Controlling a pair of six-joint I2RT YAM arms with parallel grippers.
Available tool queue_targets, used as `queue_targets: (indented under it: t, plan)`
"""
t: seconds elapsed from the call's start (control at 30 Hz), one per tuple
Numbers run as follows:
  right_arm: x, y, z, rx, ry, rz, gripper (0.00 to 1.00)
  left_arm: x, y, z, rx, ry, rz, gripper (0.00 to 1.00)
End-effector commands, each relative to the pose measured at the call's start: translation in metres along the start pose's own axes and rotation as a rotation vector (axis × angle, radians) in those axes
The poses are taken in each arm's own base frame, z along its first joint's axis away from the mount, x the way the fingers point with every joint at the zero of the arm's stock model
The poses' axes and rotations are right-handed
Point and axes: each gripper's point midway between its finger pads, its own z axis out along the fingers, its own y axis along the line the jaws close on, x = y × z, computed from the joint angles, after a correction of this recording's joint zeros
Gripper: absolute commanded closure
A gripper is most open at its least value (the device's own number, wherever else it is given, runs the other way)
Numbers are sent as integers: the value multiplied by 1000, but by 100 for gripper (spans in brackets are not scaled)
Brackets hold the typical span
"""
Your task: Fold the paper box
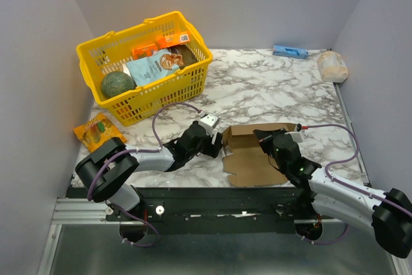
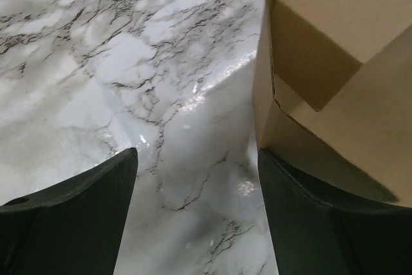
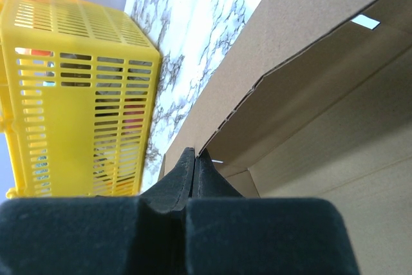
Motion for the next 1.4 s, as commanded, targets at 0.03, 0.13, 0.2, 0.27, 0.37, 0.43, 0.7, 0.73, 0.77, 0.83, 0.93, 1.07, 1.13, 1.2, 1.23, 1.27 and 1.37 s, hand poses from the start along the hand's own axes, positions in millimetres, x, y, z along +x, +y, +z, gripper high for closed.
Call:
queue_targets:
  t: [0.03,0.13,0.2,0.27,0.37,0.43,0.7,0.73,0.77,0.83,0.93,1.07,1.13,1.2,1.23,1.27,1.37]
  plan:
    - [3,-38,-1,109,0,-95,99,-34,-33,3,95,-112,39,16]
    - [3,-39,-1,110,1,-94,99,-34,-38,5,98,-119,47,16]
    - [3,-40,-1,111,0,-95,99,-34,-40,7,102,-122,47,16]
    - [3,-40,-1,112,-1,-94,99,-37,-41,8,107,-135,51,16]
    - [3,-43,-1,117,0,-95,99,-39,-42,11,110,-149,56,16]
    - [3,-46,-1,123,-2,-97,99,-42,-45,12,123,-169,59,16]
    - [2,-50,-3,130,-9,-88,99,-37,-54,19,151,-197,83,17]
    - [1,-50,-3,129,-11,-87,99,-39,-56,19,156,-210,85,17]
    - [0,-49,-4,126,-13,-85,99,-39,-57,18,161,-217,83,17]
    - [1,-49,-4,127,-11,-85,99,-43,-60,15,176,-245,70,16]
    - [0,-48,-5,128,-12,-66,99,-49,-64,12,198,-268,70,15]
    - [-4,-38,-9,109,-19,-42,99,-48,-68,11,226,-271,101,15]
    - [-8,-32,-11,109,-26,-44,99,-44,-68,14,226,-256,110,15]
    - [-10,-32,-12,112,-30,-47,99,-42,-67,18,219,-249,124,16]
    - [-10,-33,-12,114,-32,-48,99,-42,-67,18,217,-253,127,16]
    - [-9,-35,-12,121,-29,-48,99,-42,-67,19,219,-253,130,16]
    - [-5,-37,-12,127,-11,-20,99,-44,-68,20,221,-256,142,17]
